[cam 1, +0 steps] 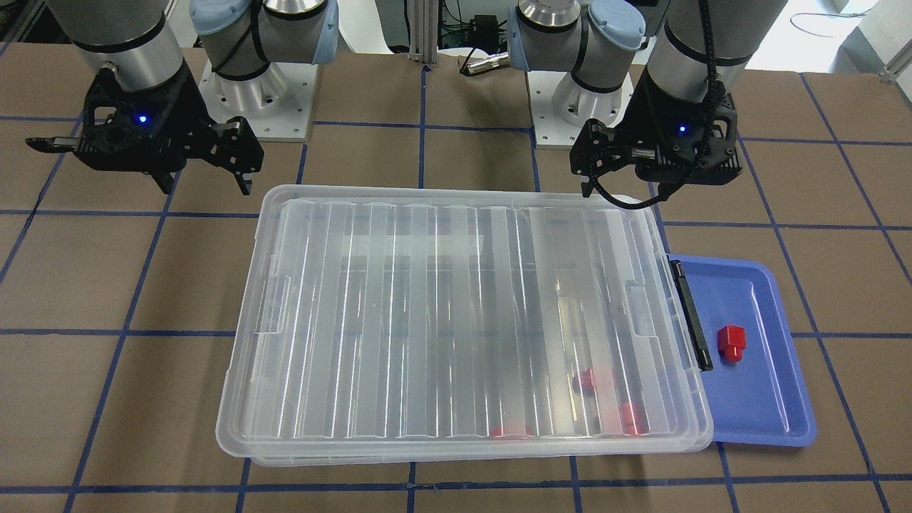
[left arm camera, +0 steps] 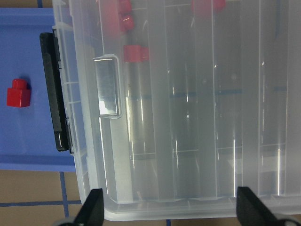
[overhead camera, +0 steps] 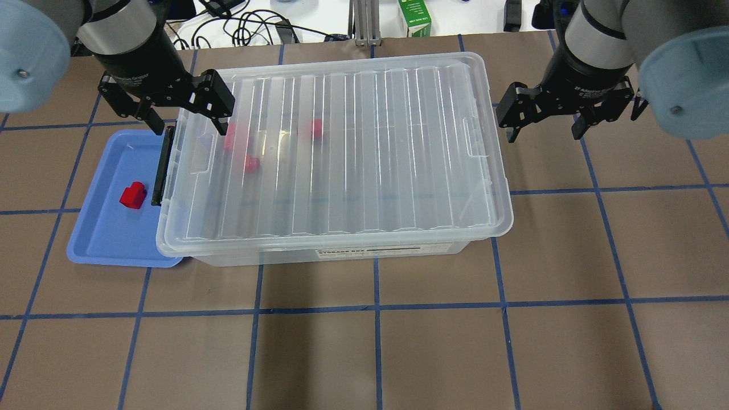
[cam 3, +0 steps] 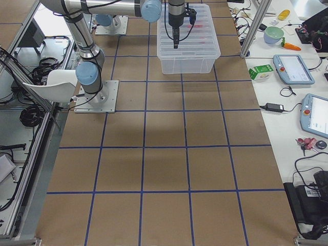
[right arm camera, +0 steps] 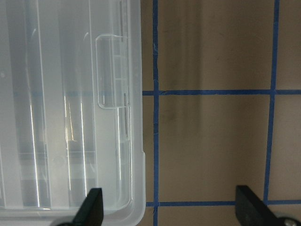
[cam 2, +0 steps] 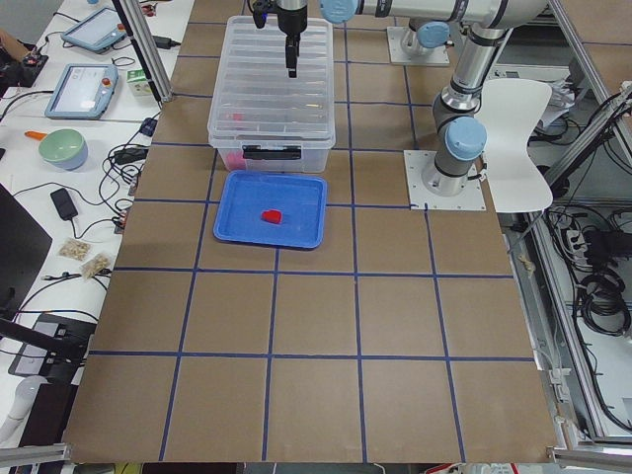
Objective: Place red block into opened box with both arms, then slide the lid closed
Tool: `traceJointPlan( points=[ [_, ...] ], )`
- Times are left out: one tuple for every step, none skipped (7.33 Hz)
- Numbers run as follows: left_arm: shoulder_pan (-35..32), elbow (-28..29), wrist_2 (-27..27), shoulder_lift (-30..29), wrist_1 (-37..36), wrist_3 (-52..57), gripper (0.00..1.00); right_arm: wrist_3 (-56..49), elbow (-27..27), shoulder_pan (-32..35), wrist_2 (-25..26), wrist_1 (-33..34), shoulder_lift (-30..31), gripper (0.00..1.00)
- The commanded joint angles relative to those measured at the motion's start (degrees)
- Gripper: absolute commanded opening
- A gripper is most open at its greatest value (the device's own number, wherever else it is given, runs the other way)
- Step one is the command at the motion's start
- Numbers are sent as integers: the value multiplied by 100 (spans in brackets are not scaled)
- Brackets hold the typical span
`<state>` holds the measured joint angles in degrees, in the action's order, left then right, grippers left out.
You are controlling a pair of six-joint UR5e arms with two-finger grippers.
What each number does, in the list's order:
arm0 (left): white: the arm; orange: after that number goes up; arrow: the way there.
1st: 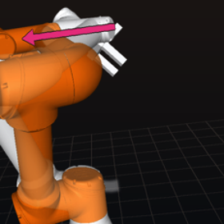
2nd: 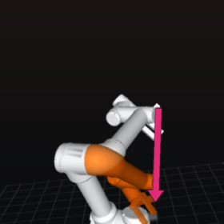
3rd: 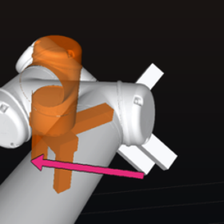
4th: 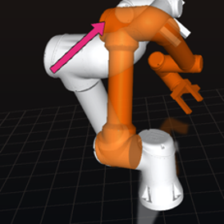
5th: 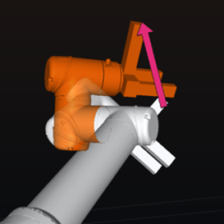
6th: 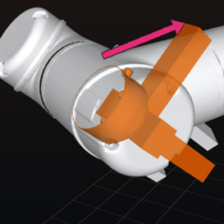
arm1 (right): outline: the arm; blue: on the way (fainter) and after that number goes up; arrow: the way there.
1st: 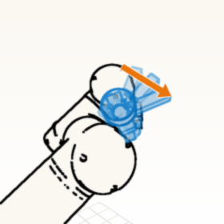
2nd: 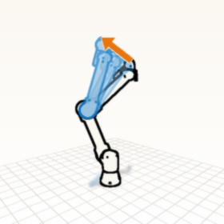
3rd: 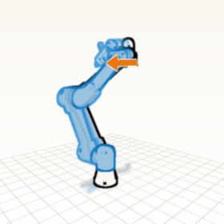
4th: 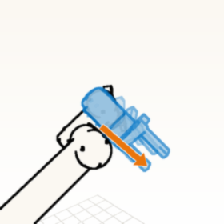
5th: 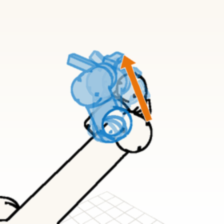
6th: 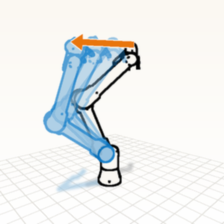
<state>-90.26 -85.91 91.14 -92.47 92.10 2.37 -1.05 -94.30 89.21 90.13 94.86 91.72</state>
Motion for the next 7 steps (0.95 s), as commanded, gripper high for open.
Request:
traceJointPlan(
  points=[
    [0,-5,0,-8,1,0,100,-10,9,0,-4,-29,47,100],
    [0,-5,0,1,1,0,100,-18,35,-9,5,-56,65,100],
    [0,-14,0,1,1,0,100,-19,44,0,-13,-21,56,100],
    [0,-5,0,1,1,0,100,-10,9,-9,4,-38,56,100],
    [0,-22,0,1,1,0,100,-27,-9,-18,-30,-64,4,100],
    [0,-31,0,18,1,0,100,-27,-87,-18,-31,-21,-179,100],
    [0,-31,0,18,1,0,100,42,-132,-18,-31,40,-381,100]
  ],
)
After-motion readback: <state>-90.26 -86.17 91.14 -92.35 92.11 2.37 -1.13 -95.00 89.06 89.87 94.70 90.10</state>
